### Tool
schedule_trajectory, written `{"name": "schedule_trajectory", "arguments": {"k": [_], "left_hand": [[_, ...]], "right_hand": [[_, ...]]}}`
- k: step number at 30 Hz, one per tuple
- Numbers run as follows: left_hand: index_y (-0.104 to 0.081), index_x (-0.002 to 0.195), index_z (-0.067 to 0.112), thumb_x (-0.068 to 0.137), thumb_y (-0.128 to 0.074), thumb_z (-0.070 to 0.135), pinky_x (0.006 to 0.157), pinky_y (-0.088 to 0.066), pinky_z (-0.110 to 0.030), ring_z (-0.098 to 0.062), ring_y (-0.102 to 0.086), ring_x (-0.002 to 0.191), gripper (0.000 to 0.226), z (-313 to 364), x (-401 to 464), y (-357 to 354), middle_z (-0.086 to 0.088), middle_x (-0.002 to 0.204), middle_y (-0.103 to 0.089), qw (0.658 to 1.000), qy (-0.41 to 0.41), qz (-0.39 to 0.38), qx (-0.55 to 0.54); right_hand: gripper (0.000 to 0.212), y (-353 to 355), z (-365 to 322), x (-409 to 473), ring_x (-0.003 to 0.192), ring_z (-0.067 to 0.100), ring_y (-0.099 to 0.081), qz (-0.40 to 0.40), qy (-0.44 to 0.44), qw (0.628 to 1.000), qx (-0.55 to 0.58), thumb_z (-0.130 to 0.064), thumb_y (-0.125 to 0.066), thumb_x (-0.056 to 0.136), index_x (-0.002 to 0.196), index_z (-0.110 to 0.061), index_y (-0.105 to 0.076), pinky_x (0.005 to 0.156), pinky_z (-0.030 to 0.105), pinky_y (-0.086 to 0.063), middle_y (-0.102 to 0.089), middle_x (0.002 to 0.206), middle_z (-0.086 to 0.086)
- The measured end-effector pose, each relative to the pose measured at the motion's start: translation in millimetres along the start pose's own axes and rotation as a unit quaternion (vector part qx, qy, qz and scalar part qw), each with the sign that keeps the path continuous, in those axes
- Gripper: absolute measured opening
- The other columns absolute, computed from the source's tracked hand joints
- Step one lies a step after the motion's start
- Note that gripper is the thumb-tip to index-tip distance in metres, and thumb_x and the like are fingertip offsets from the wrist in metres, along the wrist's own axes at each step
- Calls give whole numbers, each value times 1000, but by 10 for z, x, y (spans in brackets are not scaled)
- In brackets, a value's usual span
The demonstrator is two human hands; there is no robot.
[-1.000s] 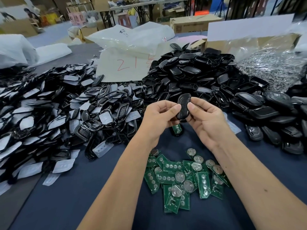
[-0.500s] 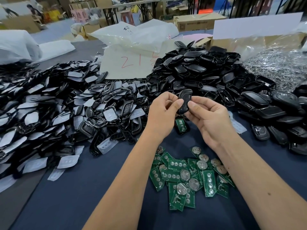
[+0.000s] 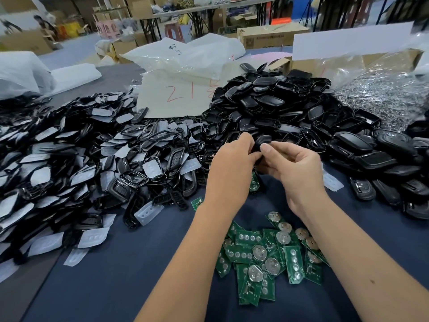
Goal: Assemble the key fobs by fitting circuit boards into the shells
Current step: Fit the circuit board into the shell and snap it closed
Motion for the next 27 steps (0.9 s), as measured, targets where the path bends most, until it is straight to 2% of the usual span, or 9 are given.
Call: {"name": "schedule_trajectory", "arguments": {"k": [3, 5, 9, 12, 14, 18, 22, 25, 27], "left_hand": [[-53, 98, 10, 98, -63, 13, 71, -45, -46, -26, -48, 83, 11, 98, -14, 12, -5, 82, -56, 999, -37, 3, 19], [-55, 99, 10, 97, -64, 11, 72, -46, -47, -26, -49, 84, 9, 117, -28, 1, -6, 81, -57, 999, -48, 1, 13], [-63, 100, 13, 91, -75, 14, 75, -50, -42, -18, -51, 82, 15, 48, -26, -14, 3, 82, -56, 999, -40, -11, -32], [-64, 108, 20, 85, -83, 25, 83, -52, -37, -11, -55, 91, 31, -48, -47, -44, 6, 95, -59, 998, -6, -32, -50], [-60, 111, 22, 86, -81, 38, 87, -50, -35, -12, -55, 98, 36, -157, -67, -63, 5, 103, -57, 999, 25, -38, -3], [-60, 109, 21, 86, -74, 56, 89, -47, -36, -21, -53, 102, 45, -351, -106, -168, 0, 107, -52, 986, 83, -101, 103], [-56, 105, 22, 85, -78, 51, 81, -45, -33, -19, -54, 97, 42, -352, -105, -217, 4, 104, -54, 985, 96, -121, 77], [-45, 98, 26, 87, -81, 37, 66, -43, -35, -18, -54, 78, 39, -309, -100, -182, 5, 86, -59, 992, 87, -91, 8], [-45, 97, 26, 89, -79, 29, 60, -50, -36, -18, -58, 66, 35, -314, -97, -133, 3, 79, -60, 992, 100, -57, -47]], "right_hand": [[11, -6, -5, 8, 87, 28, -78, -5, 7, 1000, -9, -16, -86, 84, 94, -14, -82, 81, 40, -65, -80, 93, 14], [4, -12, -21, 6, 88, 27, -78, -17, 10, 1000, -8, -13, -83, 87, 90, -17, -83, 82, 38, -65, -80, 94, 13], [11, -4, -15, 28, 90, 22, -78, -18, 1, 1000, -7, -13, -79, 91, 102, -10, -79, 78, 29, -62, -81, 94, 8], [12, 41, 5, 71, 92, 23, -77, -2, -21, 999, 39, -13, -71, 98, 103, -4, -74, 81, 31, -62, -79, 95, 12], [12, 76, 15, 103, 97, 27, -76, 2, -41, 996, 76, -13, -66, 101, 103, -3, -72, 84, 31, -62, -79, 99, 14], [16, 94, 50, 137, 105, 30, -76, -11, -65, 992, 106, -13, -58, 105, 111, -2, -69, 86, 31, -61, -79, 105, 15], [17, 69, 66, 140, 111, 31, -74, -30, -71, 993, 87, -12, -52, 109, 112, -5, -67, 88, 30, -60, -78, 108, 14], [18, 55, 68, 131, 112, 29, -73, -45, -82, 992, 91, -10, -50, 109, 116, -4, -66, 90, 31, -61, -77, 107, 13], [20, 47, 63, 126, 112, 28, -73, -56, -90, 990, 91, -10, -50, 109, 119, -2, -65, 90, 30, -61, -77, 107, 13]]}}
Point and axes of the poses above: each hand's wrist, its own x-axis towards the middle knuckle, its own y-axis out of the back of the hand, z = x × y, the point moved 8 cm from there along x, towards the middle knuckle
